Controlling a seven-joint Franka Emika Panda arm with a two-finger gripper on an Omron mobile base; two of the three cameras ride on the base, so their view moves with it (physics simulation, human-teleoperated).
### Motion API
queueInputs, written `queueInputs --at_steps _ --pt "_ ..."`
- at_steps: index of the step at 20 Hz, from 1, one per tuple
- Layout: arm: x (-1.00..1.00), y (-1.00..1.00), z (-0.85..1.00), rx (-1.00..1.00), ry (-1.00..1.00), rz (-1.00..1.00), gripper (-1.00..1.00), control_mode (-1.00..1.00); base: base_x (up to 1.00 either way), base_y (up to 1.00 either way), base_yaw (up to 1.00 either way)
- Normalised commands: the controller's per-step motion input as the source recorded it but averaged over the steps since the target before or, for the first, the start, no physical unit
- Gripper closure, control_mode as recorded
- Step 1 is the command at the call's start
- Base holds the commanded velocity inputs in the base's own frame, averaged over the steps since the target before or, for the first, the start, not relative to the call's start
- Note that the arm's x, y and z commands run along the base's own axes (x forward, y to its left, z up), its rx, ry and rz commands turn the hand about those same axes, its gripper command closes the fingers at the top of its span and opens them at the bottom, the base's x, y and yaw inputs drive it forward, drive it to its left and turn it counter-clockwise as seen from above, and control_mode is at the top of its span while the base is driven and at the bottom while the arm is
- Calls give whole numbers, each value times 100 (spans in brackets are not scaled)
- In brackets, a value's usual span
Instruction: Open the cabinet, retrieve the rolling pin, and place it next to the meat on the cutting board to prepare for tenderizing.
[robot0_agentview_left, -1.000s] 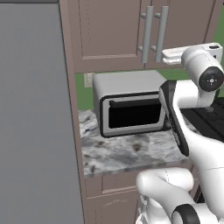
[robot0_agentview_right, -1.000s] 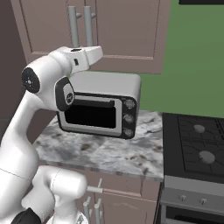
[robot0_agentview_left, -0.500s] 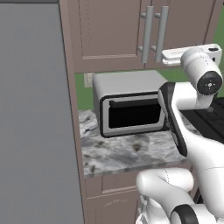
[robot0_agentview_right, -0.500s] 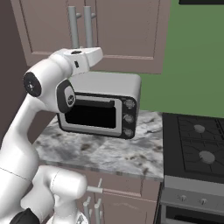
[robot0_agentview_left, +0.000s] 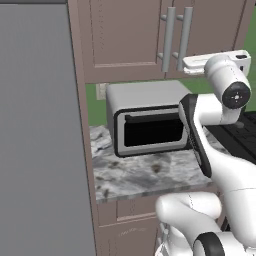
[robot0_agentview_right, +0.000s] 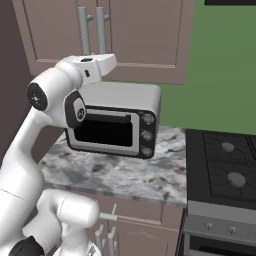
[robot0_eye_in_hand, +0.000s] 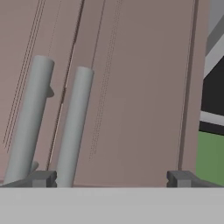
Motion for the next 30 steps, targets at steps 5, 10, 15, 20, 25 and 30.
queueInputs --at_steps 5,10,15,20,25,30 --pt "1 3 0 0 0 0 -100 -100 0 0 0" --pt "6 4 0 0 0 0 -100 -100 0 0 0" --pt "0 20 0 0 5 0 -100 -100 0 0 0" --pt "2 14 0 0 6 0 -100 -100 0 0 0" --pt "21 0 0 0 2 1 -100 -100 0 0 0" --pt "31 0 0 0 2 0 -100 -100 0 0 0"
